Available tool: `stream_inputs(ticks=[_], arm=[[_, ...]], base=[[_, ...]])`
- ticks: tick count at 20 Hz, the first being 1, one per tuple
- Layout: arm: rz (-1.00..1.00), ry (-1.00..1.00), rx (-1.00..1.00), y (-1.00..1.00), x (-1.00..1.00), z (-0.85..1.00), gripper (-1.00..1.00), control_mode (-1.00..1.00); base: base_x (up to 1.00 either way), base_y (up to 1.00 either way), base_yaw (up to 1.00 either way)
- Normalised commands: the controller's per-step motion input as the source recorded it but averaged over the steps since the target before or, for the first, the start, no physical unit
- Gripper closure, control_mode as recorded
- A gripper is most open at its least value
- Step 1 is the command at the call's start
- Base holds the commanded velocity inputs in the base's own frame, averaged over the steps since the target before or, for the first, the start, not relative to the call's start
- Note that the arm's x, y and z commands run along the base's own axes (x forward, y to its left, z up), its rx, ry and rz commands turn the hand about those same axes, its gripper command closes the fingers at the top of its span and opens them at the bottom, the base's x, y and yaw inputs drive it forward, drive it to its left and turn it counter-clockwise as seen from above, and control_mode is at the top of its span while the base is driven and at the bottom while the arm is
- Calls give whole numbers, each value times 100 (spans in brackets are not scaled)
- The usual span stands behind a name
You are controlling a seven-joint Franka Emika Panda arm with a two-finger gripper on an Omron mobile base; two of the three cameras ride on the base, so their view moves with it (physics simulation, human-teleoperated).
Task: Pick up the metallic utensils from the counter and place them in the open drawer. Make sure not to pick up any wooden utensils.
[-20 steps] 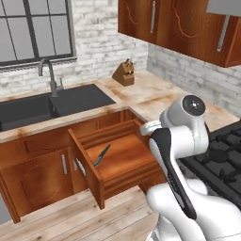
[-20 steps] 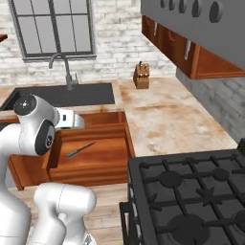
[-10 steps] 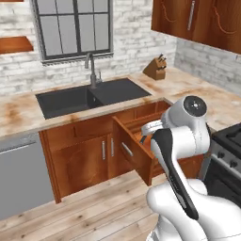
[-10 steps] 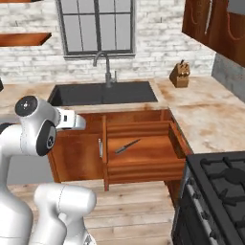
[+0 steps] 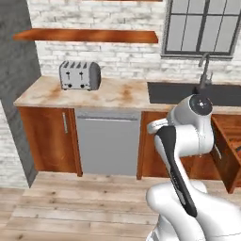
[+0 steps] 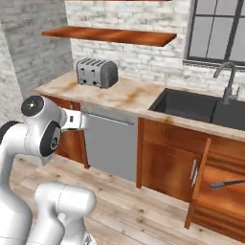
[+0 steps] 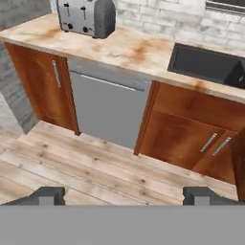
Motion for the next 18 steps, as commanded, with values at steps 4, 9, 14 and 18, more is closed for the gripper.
stream_inputs(ticks=[4, 9, 14, 18], arm=[[0, 0, 0, 0, 0, 0, -100, 100], [0, 0, 0, 0, 0, 0, -100, 100], [0, 0, 0, 0, 0, 0, -100, 100], [0, 0, 0, 0, 0, 0, -100, 100]], base=[[-27, 15, 100], [31, 6, 90], [99, 0, 72], [91, 0, 67]])
